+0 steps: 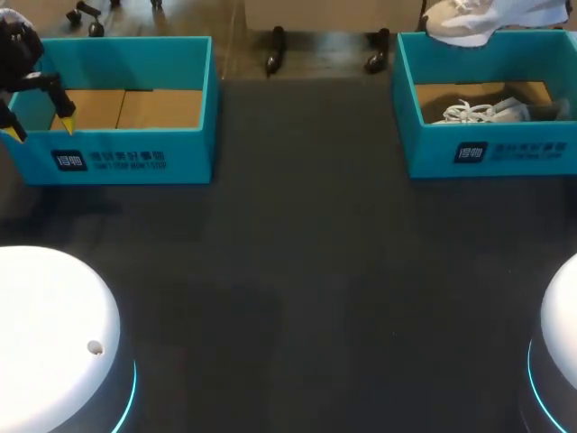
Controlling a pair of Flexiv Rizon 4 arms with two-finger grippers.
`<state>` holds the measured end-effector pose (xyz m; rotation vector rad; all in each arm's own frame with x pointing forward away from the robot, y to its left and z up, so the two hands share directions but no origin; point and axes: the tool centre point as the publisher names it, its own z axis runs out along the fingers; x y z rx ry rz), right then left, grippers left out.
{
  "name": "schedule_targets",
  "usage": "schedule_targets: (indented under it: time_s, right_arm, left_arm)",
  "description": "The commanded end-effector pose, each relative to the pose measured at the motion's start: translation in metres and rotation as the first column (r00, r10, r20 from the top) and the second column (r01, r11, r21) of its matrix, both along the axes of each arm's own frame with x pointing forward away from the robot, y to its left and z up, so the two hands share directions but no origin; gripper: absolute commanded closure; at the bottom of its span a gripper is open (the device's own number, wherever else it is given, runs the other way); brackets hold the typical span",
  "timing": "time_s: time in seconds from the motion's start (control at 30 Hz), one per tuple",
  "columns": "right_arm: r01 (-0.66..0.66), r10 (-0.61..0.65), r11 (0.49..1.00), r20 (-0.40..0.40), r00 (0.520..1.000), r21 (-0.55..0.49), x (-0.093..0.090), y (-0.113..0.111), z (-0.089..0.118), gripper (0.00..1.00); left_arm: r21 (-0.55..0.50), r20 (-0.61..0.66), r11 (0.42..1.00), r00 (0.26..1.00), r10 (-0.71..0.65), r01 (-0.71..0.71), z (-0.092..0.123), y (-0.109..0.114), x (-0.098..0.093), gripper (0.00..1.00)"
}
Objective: Take the shoe out of the shoebox, open the shoe tongue, remove and reinsert the insole, then place the shoe into the shoebox
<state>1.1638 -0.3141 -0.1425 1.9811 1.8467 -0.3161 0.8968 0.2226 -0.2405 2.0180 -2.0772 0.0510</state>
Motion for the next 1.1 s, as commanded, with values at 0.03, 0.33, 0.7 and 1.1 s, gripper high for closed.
schedule_targets:
  time_s: [0.03, 0.33, 0.7, 1.1]
  right_arm:
    - [-0.013, 0.013, 1.0, 0.063, 0.998, -0.008, -0.021, 0.0, -0.017, 1.0]
    - [0.005, -0.004, 1.0, 0.059, 0.998, -0.018, -0.026, 0.001, -0.033, 1.0]
    - [0.005, -0.004, 1.0, 0.059, 0.998, -0.018, -0.026, 0.001, -0.033, 1.0]
    - [0.016, -0.012, 0.998, 0.081, 0.997, -0.057, -0.026, 0.002, -0.043, 1.0]
  left_arm:
    - [0.003, -0.002, 1.0, 1.0, -0.001, 0.001, 0.001, 0.001, 0.0, 0.0]
    - [0.003, -0.002, 1.0, 1.0, -0.001, 0.001, 0.001, 0.001, 0.0, 0.0]
    - [0.003, -0.002, 1.0, 1.0, -0.001, 0.001, 0.001, 0.001, 0.0, 0.0]
    - [0.003, -0.002, 1.0, 1.0, -0.001, 0.001, 0.001, 0.001, 0.0, 0.0]
